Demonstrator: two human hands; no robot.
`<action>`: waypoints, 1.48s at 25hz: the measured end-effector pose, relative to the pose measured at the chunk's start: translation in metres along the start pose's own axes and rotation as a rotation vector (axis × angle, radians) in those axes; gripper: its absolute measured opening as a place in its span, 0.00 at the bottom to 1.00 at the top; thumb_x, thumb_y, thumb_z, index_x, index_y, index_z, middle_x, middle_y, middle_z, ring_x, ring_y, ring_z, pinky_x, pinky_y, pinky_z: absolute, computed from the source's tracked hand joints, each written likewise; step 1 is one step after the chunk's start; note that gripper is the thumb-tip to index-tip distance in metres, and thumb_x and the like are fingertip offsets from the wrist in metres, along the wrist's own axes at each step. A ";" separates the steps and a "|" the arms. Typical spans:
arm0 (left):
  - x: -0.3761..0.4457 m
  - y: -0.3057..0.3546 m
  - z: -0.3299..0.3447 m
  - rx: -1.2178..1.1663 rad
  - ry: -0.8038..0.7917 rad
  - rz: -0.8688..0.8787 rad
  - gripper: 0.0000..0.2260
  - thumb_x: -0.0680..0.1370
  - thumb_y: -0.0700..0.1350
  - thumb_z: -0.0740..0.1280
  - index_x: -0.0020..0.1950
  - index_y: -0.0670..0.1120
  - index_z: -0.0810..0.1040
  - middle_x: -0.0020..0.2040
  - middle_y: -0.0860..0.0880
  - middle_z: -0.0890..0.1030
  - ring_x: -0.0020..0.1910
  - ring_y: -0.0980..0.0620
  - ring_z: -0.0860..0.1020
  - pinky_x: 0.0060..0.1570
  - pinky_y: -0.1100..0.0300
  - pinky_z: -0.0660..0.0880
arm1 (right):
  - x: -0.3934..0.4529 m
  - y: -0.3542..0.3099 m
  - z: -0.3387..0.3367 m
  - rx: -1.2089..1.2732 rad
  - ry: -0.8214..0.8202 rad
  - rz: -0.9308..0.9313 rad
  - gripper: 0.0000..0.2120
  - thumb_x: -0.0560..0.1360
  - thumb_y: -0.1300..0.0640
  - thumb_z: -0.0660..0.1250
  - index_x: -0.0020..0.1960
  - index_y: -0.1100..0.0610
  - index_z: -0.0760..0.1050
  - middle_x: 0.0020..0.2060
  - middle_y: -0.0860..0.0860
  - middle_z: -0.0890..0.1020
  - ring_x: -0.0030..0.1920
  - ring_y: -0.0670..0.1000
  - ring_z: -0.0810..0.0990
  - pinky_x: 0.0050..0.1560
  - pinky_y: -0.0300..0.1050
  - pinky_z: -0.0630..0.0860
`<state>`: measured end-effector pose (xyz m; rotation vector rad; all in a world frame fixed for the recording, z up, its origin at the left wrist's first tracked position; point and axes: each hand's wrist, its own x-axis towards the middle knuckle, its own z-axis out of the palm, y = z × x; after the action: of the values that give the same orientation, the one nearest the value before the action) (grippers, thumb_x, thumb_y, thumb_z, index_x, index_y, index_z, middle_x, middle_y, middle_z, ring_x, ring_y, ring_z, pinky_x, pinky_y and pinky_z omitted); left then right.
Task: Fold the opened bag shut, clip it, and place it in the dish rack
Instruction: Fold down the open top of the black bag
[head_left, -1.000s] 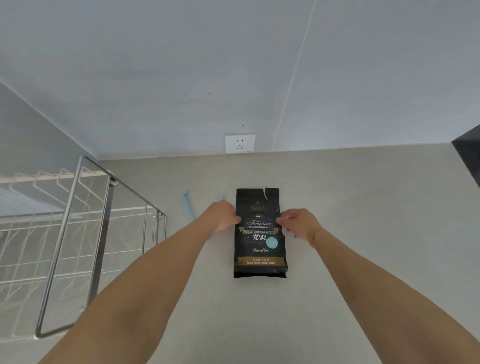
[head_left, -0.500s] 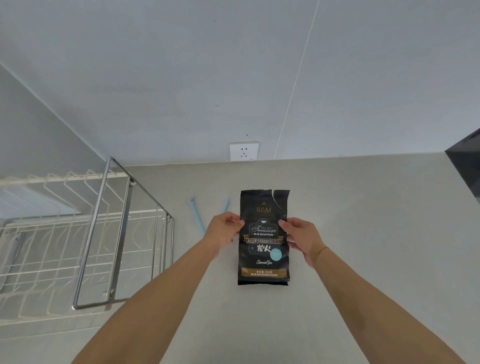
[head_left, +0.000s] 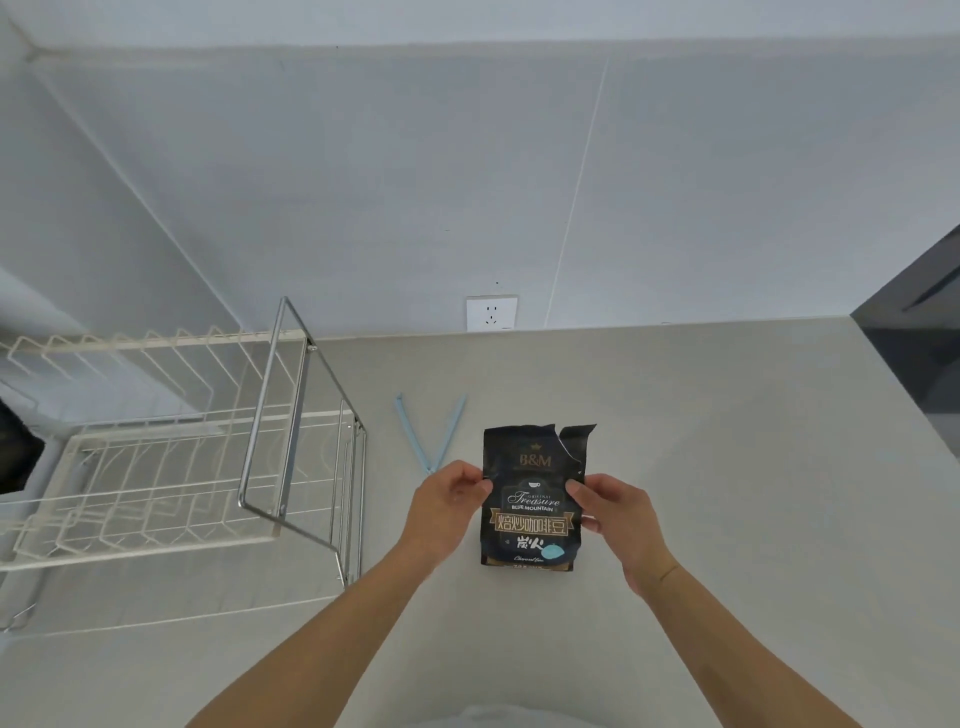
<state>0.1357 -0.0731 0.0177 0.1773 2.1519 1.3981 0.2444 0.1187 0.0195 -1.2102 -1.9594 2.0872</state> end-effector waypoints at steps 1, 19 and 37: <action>-0.008 -0.003 0.000 0.018 0.014 0.024 0.05 0.77 0.45 0.69 0.41 0.50 0.78 0.41 0.53 0.84 0.43 0.54 0.81 0.45 0.63 0.74 | -0.008 0.003 -0.001 -0.008 -0.004 -0.011 0.07 0.75 0.55 0.69 0.41 0.57 0.82 0.38 0.51 0.87 0.41 0.49 0.83 0.44 0.44 0.79; -0.103 -0.051 -0.009 0.116 -0.041 0.173 0.07 0.77 0.44 0.70 0.42 0.56 0.80 0.41 0.59 0.84 0.40 0.61 0.79 0.45 0.64 0.74 | -0.099 0.053 -0.014 -0.053 -0.096 -0.077 0.05 0.73 0.60 0.71 0.41 0.54 0.85 0.37 0.47 0.87 0.35 0.41 0.79 0.39 0.33 0.75; -0.098 -0.037 -0.007 0.084 -0.004 0.142 0.04 0.77 0.48 0.69 0.47 0.58 0.77 0.43 0.59 0.84 0.44 0.61 0.80 0.44 0.66 0.73 | -0.100 0.046 -0.003 -0.004 0.057 -0.127 0.06 0.74 0.53 0.71 0.49 0.44 0.80 0.38 0.47 0.87 0.40 0.45 0.83 0.43 0.38 0.75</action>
<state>0.2210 -0.1345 0.0249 0.3707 2.2337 1.3839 0.3371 0.0610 0.0305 -1.1023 -1.9608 1.9673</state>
